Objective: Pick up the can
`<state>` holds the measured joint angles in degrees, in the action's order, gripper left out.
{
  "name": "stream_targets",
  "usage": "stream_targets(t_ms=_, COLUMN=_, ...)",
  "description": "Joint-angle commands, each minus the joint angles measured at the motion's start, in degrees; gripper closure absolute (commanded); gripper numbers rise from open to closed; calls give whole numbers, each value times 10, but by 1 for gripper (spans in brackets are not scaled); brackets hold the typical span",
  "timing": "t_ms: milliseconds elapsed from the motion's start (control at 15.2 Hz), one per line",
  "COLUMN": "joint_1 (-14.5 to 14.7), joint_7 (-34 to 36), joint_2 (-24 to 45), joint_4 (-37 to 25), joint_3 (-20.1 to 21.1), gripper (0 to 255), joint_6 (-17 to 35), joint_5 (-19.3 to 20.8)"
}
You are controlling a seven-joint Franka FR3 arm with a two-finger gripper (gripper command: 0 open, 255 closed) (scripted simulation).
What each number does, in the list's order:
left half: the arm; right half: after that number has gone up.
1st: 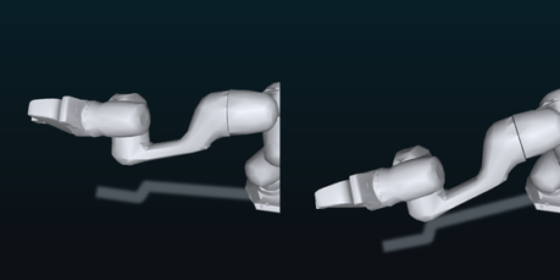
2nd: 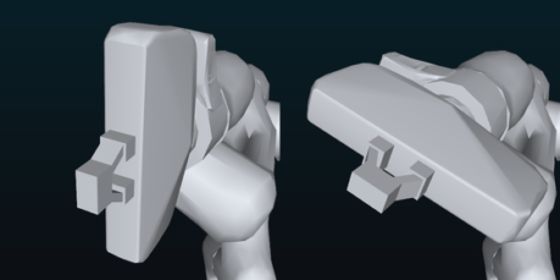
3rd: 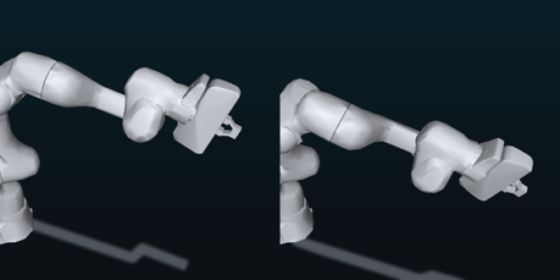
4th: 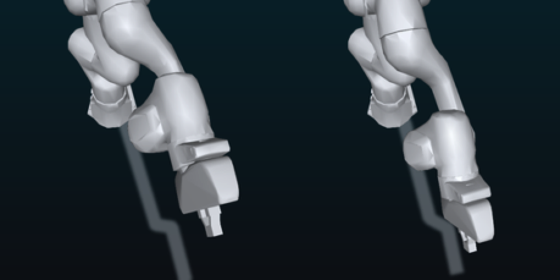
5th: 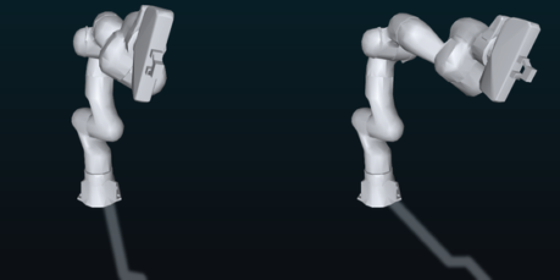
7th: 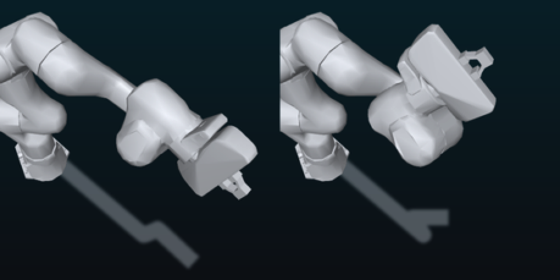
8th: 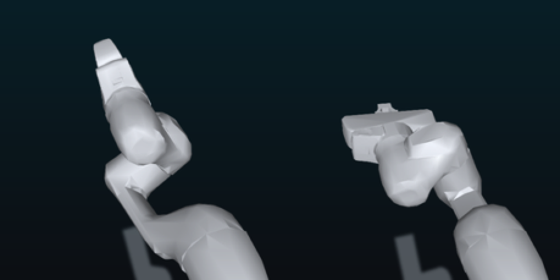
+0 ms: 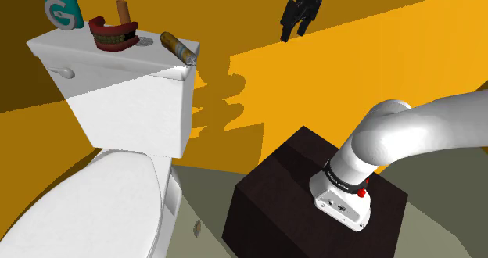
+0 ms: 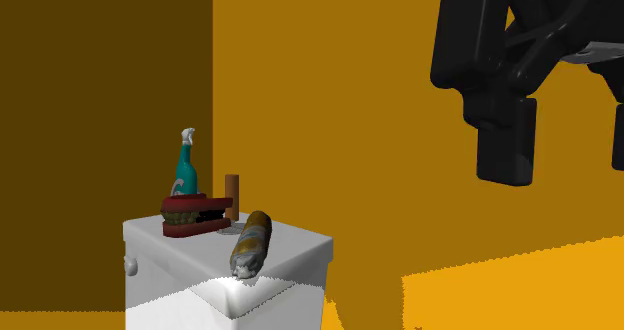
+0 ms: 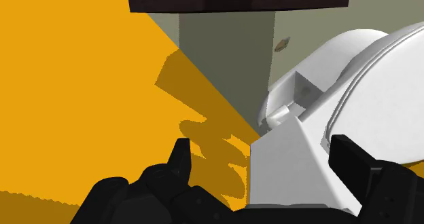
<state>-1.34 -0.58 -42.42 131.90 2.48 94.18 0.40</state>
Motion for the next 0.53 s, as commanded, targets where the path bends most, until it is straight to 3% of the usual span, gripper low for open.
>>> stream_targets(t_ms=0, joint_1=0, joint_7=0, joint_2=0, joint_4=0, joint_3=0, gripper=0, joint_6=0, joint_5=0)
stream_targets(t_ms=462, joint_1=10, joint_7=34, joint_2=139, joint_4=-64, joint_3=32, gripper=0, joint_6=74, joint_5=-19)
